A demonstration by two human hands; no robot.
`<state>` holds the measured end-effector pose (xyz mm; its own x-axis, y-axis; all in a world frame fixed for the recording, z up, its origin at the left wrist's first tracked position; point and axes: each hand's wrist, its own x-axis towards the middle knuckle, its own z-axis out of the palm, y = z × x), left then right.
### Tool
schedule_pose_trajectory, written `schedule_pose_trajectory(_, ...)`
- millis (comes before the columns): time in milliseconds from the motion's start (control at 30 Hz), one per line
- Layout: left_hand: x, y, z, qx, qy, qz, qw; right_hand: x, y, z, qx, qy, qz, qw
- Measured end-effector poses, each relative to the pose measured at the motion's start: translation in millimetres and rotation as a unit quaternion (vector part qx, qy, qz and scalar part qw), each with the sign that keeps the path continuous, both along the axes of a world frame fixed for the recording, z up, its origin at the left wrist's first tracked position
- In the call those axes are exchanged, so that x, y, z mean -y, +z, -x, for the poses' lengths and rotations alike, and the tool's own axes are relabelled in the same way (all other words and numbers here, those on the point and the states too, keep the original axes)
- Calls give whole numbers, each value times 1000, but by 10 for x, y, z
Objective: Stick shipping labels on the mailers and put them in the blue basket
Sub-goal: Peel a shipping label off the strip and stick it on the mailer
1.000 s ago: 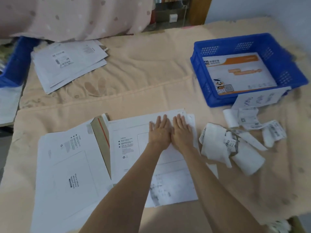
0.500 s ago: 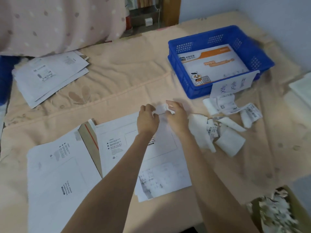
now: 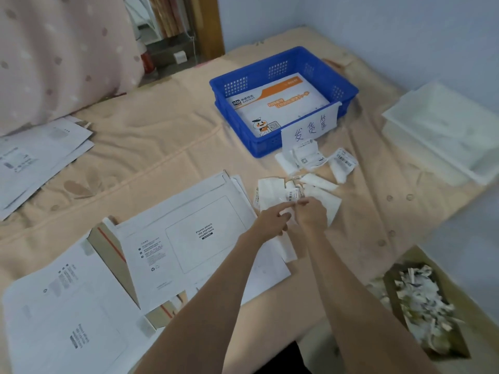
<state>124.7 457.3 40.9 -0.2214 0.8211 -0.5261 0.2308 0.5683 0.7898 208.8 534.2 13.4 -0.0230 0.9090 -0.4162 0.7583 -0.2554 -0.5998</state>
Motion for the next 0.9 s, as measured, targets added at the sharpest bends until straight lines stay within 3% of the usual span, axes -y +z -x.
schedule_pose_trajectory(167,18,-101,-4,-52,-9,39,998,23,-31,31,-26,-18,-15,999)
schedule_pose_trajectory(300,34,-131,7,-106,2,63,992,-6,-47,42,-100,-71,-22,992)
schedule_pose_trajectory(533,3,-50,79,-144,40,114,982,-37,144,-7,-258,-224,-95,935)
schedule_pose_trajectory(733,-59,43,185,-142,134,113,974,-145,320,-76,-259,-300,-165,903)
schedule_pose_trajectory(900,-85,157,243,-170,152,86,970,-233,379,-119,-244,-313,-162,903)
